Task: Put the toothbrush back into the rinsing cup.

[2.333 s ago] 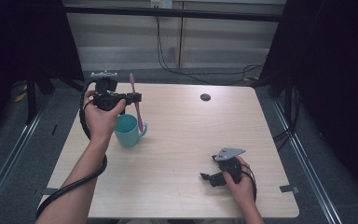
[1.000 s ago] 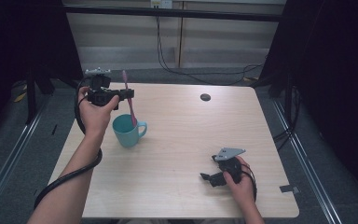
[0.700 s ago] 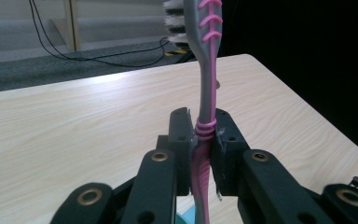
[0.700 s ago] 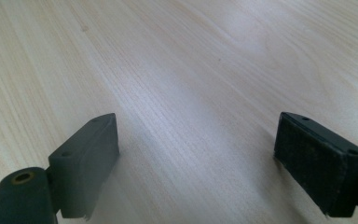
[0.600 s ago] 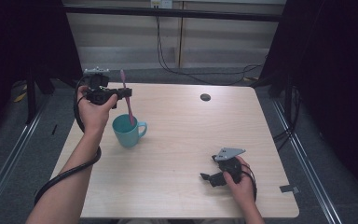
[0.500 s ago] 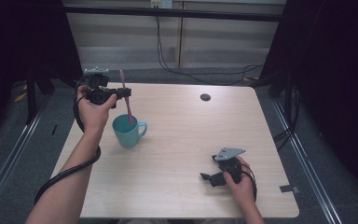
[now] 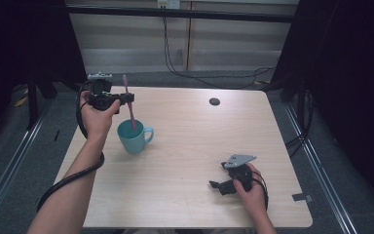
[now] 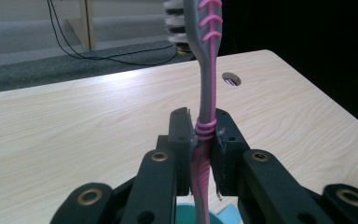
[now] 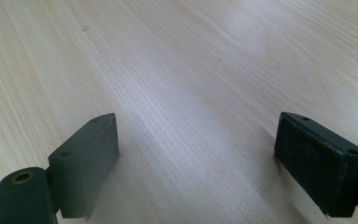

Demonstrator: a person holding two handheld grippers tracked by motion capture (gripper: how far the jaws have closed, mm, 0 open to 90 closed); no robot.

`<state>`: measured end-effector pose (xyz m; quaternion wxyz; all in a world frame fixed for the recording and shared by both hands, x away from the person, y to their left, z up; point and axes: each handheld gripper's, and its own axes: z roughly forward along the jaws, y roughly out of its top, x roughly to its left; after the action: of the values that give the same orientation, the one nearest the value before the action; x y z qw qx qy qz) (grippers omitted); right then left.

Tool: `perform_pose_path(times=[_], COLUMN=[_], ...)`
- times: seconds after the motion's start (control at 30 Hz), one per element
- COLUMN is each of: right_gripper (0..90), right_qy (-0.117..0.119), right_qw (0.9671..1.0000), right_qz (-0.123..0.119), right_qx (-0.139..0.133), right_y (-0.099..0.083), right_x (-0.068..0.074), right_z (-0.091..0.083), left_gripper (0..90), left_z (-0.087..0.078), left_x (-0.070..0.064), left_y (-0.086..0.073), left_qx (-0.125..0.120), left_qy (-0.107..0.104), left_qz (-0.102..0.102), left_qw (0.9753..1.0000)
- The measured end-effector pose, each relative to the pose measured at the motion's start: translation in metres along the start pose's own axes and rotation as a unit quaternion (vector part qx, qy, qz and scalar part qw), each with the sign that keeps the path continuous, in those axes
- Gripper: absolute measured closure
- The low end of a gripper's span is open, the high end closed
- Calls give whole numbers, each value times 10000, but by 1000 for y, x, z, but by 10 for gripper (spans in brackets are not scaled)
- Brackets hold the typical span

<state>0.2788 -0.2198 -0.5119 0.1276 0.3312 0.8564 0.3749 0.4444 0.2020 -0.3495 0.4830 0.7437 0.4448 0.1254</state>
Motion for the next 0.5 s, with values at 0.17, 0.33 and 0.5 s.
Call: perform_pose_path(times=[0.17,0.33,0.5], right_gripper=[131,130,130], right_qy=[-2,-5,5], right_qw=[10000,10000,10000], right_qz=[-4,-16,-15], right_qx=[-1,5,4], right_y=[0,0,0], right_x=[0,0,0], right_z=[0,0,0], left_gripper=[803,803,802], left_z=[3,11,18], left_x=[0,-5,-9], left_y=[-11,-22,-30], left_qx=[-30,117,241], left_qy=[61,65,86], left_qz=[-45,38,85], left_qw=[10000,9999,9996])
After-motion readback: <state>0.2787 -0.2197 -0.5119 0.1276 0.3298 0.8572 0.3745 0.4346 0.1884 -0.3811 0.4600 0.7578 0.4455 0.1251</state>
